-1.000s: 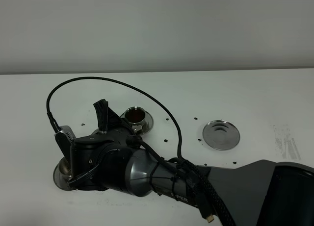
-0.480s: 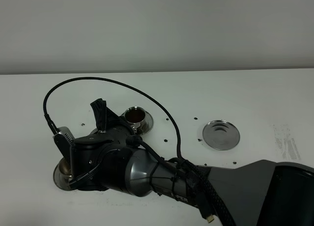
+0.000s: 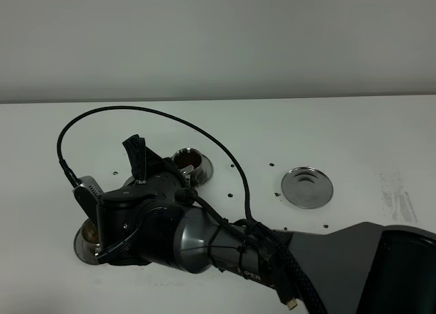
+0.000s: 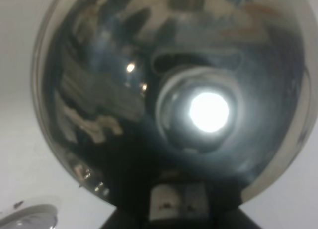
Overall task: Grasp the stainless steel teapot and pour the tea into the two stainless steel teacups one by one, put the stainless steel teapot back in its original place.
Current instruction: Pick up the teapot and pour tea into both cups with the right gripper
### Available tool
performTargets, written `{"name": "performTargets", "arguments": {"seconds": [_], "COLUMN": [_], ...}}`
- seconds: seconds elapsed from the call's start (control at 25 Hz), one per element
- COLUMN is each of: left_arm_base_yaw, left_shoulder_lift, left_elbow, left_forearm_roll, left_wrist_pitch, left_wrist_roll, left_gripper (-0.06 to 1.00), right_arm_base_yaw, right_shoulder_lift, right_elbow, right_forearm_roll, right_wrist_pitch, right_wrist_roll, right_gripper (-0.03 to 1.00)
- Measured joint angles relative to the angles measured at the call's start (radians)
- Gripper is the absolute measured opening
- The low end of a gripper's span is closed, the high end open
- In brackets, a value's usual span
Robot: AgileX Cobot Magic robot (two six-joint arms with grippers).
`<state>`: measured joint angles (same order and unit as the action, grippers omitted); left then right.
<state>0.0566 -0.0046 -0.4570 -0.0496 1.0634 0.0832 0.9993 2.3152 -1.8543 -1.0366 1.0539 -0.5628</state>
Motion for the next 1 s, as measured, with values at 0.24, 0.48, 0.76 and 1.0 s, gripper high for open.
{"name": "performTargets", "arguments": {"seconds": [0.24, 0.48, 0.76, 1.0], "left_arm_base_yaw": [0.000, 0.000, 0.000, 0.000], "left_shoulder_lift": [0.000, 0.000, 0.000, 0.000], "left_elbow": [0.000, 0.000, 0.000, 0.000], "left_forearm_roll": [0.000, 0.000, 0.000, 0.000], "left_wrist_pitch": [0.000, 0.000, 0.000, 0.000], "left_wrist_roll": [0.000, 0.000, 0.001, 0.001], "left_gripper": [0.31, 0.31, 0.31, 0.31], "right_arm_base_yaw": [0.000, 0.000, 0.000, 0.000], "right_shoulder_lift": [0.000, 0.000, 0.000, 0.000], "right_elbow": [0.000, 0.000, 0.000, 0.000], "right_forearm_roll": [-0.016, -0.016, -0.017, -0.024], "right_wrist_pitch": [-0.001, -0.001, -0.001, -0.001], "right_wrist_roll": [0.000, -0.016, -0.018, -0.018], "right_gripper": [0.17, 0.17, 0.17, 0.17]}}
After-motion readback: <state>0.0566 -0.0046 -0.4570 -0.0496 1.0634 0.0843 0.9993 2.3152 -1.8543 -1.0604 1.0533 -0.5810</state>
